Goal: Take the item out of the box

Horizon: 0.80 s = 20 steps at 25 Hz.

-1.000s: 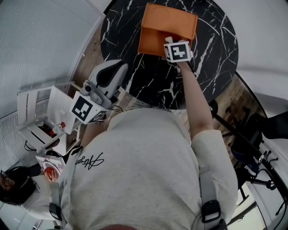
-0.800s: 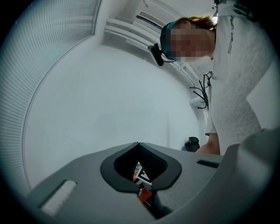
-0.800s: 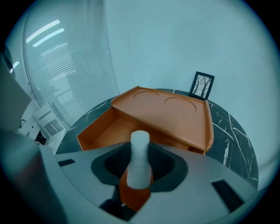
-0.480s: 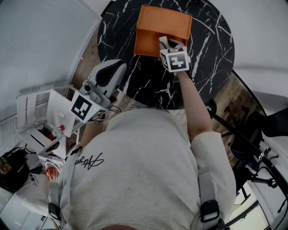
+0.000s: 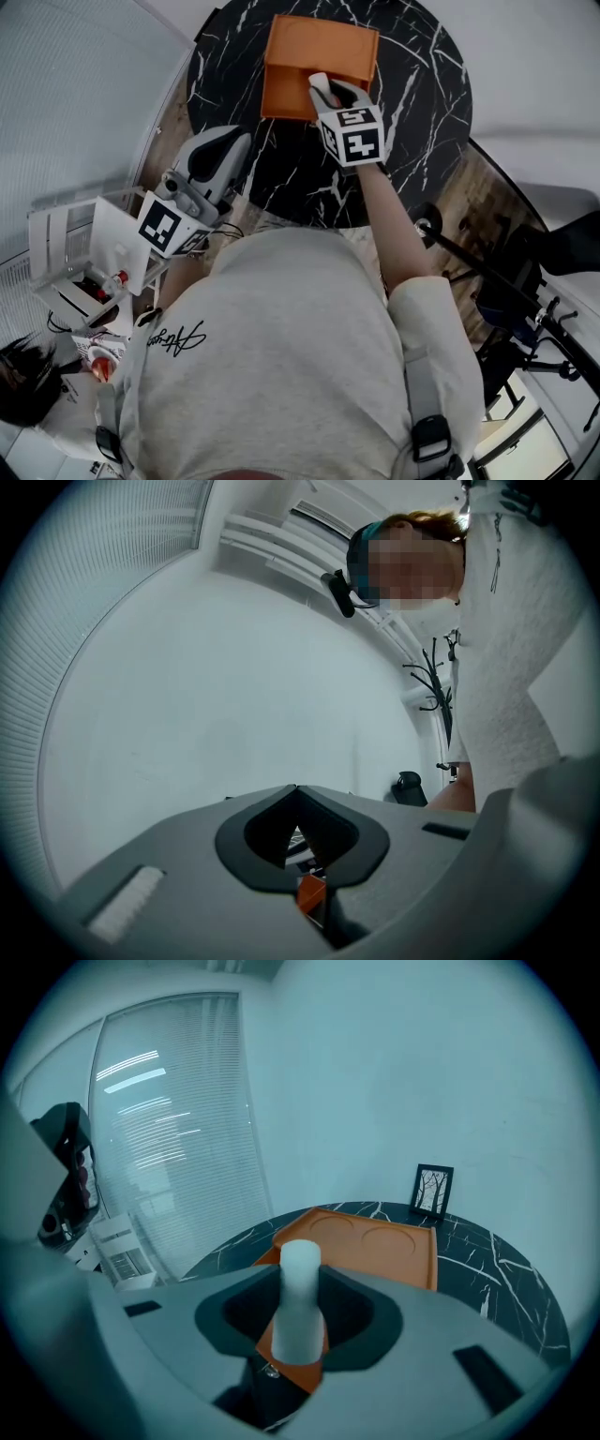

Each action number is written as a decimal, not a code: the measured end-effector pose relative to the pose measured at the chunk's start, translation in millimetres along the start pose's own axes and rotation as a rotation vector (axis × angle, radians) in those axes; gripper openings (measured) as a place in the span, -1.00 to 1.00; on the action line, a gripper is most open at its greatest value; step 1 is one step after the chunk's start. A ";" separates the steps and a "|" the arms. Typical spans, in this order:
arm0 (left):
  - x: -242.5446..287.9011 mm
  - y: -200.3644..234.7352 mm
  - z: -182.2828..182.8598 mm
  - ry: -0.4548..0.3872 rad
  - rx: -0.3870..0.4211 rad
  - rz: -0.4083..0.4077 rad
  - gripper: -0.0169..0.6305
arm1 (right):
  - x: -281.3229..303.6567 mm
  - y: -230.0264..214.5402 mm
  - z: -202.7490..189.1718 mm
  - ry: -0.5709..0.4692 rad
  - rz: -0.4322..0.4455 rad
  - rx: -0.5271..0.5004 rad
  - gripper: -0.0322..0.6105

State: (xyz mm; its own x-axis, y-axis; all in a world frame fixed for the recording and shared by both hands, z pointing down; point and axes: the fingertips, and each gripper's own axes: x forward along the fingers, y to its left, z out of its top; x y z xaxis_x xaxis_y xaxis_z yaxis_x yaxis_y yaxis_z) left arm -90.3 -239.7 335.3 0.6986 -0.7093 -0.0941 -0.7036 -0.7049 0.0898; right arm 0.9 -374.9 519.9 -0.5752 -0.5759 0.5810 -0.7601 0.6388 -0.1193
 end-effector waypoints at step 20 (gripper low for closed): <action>21.4 -0.1 4.3 0.002 0.020 -0.042 -0.94 | -81.7 14.6 69.4 -0.310 -0.048 -0.059 -0.49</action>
State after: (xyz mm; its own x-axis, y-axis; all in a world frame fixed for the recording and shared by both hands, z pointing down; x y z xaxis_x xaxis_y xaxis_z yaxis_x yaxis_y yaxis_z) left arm -75.8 -254.8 329.1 0.7279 -0.6790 -0.0953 -0.6761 -0.7339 0.0657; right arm 15.9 -353.8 414.8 -0.6110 -0.7283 0.3102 -0.7749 0.6304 -0.0459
